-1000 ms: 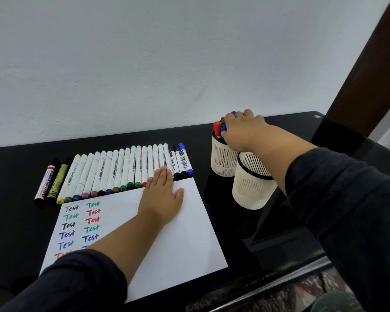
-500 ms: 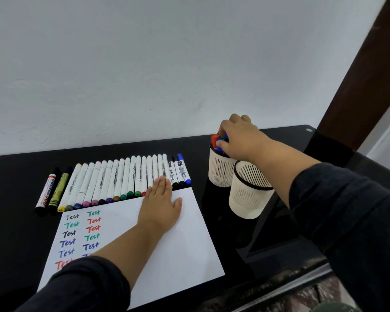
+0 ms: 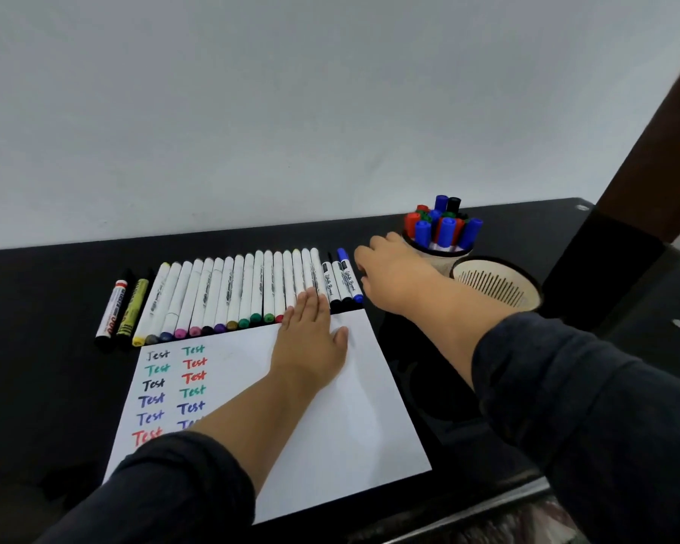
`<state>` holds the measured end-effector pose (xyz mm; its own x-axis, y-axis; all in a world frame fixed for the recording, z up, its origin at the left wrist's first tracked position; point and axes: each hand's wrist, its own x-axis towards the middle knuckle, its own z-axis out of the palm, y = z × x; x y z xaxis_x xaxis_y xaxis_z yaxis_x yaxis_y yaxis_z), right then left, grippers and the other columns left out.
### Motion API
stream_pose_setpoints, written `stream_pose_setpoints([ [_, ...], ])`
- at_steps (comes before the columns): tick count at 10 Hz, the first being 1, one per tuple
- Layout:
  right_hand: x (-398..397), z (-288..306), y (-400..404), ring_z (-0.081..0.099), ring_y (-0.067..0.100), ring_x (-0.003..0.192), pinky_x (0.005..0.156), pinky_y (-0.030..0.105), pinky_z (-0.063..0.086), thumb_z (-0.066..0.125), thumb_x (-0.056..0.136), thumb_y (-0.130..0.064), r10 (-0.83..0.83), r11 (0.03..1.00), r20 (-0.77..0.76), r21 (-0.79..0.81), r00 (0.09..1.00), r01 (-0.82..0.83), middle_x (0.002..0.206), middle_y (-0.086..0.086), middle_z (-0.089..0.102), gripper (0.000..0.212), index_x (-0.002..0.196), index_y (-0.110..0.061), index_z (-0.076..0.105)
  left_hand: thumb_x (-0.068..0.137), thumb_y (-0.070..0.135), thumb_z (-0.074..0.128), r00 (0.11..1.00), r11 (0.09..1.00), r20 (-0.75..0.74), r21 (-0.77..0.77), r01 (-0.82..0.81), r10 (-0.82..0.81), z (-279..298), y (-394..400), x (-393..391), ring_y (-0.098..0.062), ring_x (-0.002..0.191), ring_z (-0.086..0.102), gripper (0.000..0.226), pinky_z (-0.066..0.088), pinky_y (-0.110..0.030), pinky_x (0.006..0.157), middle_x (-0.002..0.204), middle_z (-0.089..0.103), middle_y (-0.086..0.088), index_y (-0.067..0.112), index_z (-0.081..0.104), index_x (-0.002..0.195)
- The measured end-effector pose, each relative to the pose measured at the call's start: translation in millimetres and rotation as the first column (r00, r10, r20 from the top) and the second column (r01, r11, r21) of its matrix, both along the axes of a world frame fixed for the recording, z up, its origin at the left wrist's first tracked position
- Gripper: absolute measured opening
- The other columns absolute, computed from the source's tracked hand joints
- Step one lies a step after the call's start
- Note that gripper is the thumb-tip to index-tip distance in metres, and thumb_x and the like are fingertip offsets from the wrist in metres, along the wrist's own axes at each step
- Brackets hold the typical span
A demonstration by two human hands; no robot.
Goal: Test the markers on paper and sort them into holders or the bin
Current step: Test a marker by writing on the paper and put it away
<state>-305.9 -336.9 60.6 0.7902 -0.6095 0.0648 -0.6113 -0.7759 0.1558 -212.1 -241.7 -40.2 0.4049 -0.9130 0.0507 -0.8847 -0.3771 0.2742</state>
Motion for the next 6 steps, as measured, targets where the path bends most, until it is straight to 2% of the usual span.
stream_pose_setpoints([
  [1, 6, -15, -5, 0.039, 0.028, 0.118, 0.094, 0.035, 0.039, 0.052, 0.093, -0.015, -0.071, 0.989, -0.053, 0.126, 0.996, 0.077, 0.129, 0.012, 0.044, 0.043, 0.134, -0.012, 0.039, 0.100, 0.041, 0.022, 1.000, 1.000, 0.011, -0.007, 0.000, 0.000, -2, -1, 2, -0.017, 0.144, -0.012, 0.063, -0.009, -0.029, 0.114, 0.158, -0.010, -0.006, 0.009, -0.001, 0.150],
  [3, 12, -38, -14, 0.042, 0.029, 0.118, 0.093, 0.034, 0.040, 0.045, 0.093, -0.011, -0.107, 0.963, -0.138, 0.232, 0.985, 0.137, 0.131, 0.009, 0.046, 0.049, 0.141, -0.020, 0.037, 0.100, 0.040, 0.024, 1.000, 1.000, 0.013, -0.022, 0.001, -0.001, -7, -3, 2, -0.017, 0.145, -0.011, 0.063, -0.009, -0.028, 0.114, 0.158, -0.008, -0.006, 0.009, 0.001, 0.150],
  [4, 12, -38, -15, 0.050, 0.027, 0.111, 0.088, 0.033, 0.043, 0.047, 0.092, -0.012, -0.133, 0.956, -0.079, 0.253, 0.988, 0.149, 0.123, 0.009, 0.053, 0.039, 0.130, -0.017, 0.048, 0.100, 0.039, 0.025, 1.000, 1.000, 0.011, -0.031, 0.000, 0.000, -8, -2, 2, -0.017, 0.145, -0.010, 0.063, -0.009, -0.028, 0.114, 0.158, -0.008, -0.006, 0.009, 0.001, 0.150],
  [5, 12, -39, -16, 0.053, 0.023, 0.096, 0.076, 0.030, 0.043, 0.051, 0.091, -0.015, -0.161, 0.945, -0.020, 0.285, 0.987, 0.160, 0.111, 0.006, 0.057, 0.019, 0.110, -0.014, 0.051, 0.100, 0.038, 0.026, 1.000, 0.999, 0.006, -0.033, -0.003, 0.003, -9, -2, 2, -0.016, 0.145, -0.010, 0.063, -0.009, -0.028, 0.114, 0.158, -0.008, -0.006, 0.009, 0.001, 0.150],
  [6, 12, -43, -16, 0.049, 0.019, 0.086, 0.072, 0.030, 0.041, 0.054, 0.092, -0.019, -0.224, 0.925, 0.024, 0.321, 0.974, 0.204, 0.106, 0.006, 0.057, 0.017, 0.107, -0.015, 0.049, 0.100, 0.038, 0.026, 1.000, 1.000, 0.003, -0.028, -0.003, 0.004, -9, -2, 2, -0.016, 0.145, -0.010, 0.063, -0.009, -0.028, 0.114, 0.158, -0.008, -0.006, 0.009, 0.001, 0.150],
])
